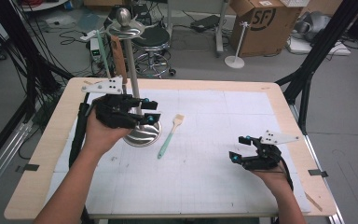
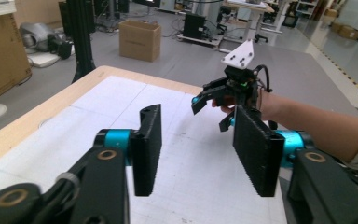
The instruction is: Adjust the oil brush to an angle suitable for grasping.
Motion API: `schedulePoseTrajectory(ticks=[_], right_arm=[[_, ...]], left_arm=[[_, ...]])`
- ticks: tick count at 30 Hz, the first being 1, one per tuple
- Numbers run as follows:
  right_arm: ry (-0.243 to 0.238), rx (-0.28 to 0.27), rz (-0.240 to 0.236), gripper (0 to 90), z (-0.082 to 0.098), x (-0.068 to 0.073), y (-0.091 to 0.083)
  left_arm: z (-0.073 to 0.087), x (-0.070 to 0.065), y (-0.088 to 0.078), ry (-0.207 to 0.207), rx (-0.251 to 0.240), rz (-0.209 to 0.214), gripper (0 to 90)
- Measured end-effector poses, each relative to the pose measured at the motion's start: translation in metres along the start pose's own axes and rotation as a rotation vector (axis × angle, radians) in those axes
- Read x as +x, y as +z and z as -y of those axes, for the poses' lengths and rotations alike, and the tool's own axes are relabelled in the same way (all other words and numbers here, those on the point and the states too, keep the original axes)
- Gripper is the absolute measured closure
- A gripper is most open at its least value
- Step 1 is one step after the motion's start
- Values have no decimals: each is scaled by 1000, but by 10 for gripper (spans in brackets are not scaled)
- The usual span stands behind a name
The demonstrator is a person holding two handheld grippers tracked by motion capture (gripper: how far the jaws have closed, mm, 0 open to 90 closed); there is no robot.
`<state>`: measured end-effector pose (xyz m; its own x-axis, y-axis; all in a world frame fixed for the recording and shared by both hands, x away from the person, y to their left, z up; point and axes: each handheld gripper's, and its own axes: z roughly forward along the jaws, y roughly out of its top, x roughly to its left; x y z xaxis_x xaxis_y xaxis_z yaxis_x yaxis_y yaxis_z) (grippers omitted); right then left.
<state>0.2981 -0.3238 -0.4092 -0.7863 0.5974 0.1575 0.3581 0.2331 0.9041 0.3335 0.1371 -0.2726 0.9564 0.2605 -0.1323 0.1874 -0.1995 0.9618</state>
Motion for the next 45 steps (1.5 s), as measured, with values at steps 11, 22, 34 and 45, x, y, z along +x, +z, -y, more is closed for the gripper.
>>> schedulePoseTrajectory(ticks=[11, 22, 34, 45], right_arm=[[-7, 5, 0, 195, 0, 1, 1], [-14, 16, -5, 196, 1, 1, 3], [-27, 40, -12, 195, 2, 3, 9], [-34, 41, -10, 196, 1, 5, 10]], left_arm=[[41, 0, 7, -30, -4, -11, 362], [73, 3, 16, -50, 20, 16, 328], [91, 0, 20, -54, 54, 33, 290], [101, 0, 28, -68, 89, -18, 302]])
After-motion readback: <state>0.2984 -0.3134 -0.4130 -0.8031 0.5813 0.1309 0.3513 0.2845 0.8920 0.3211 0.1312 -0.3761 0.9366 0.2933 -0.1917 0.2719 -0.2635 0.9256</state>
